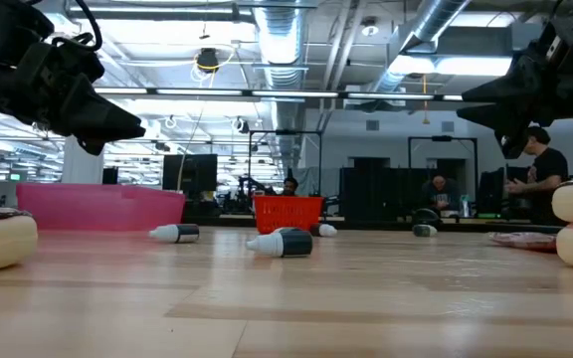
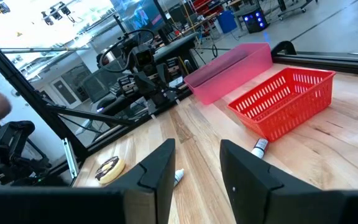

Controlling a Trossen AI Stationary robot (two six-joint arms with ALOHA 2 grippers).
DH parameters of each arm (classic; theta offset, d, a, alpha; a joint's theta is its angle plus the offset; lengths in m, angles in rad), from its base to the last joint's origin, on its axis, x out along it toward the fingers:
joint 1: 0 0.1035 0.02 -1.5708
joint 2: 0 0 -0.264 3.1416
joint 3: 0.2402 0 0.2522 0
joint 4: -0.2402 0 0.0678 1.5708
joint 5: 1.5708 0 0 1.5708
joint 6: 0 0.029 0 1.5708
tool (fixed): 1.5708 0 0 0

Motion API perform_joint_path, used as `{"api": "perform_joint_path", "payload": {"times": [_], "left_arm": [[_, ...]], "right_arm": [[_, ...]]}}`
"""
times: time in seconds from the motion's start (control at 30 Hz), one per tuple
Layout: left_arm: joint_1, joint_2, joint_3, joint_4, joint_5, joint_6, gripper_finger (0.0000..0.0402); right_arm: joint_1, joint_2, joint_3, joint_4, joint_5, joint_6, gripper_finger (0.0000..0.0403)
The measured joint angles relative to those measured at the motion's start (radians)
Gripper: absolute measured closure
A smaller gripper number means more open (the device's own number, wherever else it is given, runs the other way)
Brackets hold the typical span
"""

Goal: Pick & Place Food Item

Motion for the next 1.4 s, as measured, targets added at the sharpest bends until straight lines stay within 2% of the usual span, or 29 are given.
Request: {"api": "perform_joint_path", "payload": {"times": [0.4,0.6,0.73,1.0,1.2,1.3,1.4], "left_arm": [[0.000,0.001,0.000,0.007,0.000,0.002,0.0290],[0.000,0.000,0.000,0.148,-0.007,-0.004,0.0290],[0.000,0.000,0.000,0.262,-0.042,-0.172,0.0290],[0.000,0.002,0.000,0.254,-0.091,-0.649,0.0290],[0.000,0.009,0.000,0.268,-0.101,-0.680,0.0290],[0.000,0.009,0.000,0.276,-0.149,-0.723,0.0290],[0.000,0.009,0.000,0.305,-0.197,-0.815,0.0290]], "right_arm": [[0.000,0.000,0.000,0.000,0.000,0.000,0.0283],[0.000,0.000,0.000,0.000,0.000,0.000,0.0283],[0.000,0.000,0.000,0.000,0.000,0.000,0.0283],[0.000,0.000,0.000,0.000,0.000,0.000,0.0283],[0.000,0.000,0.000,0.000,0.000,0.000,0.0283],[0.000,0.000,0.000,0.000,0.005,-0.005,0.0283],[-0.002,0.000,0.000,0.008,0.063,-0.037,0.0283]]}}
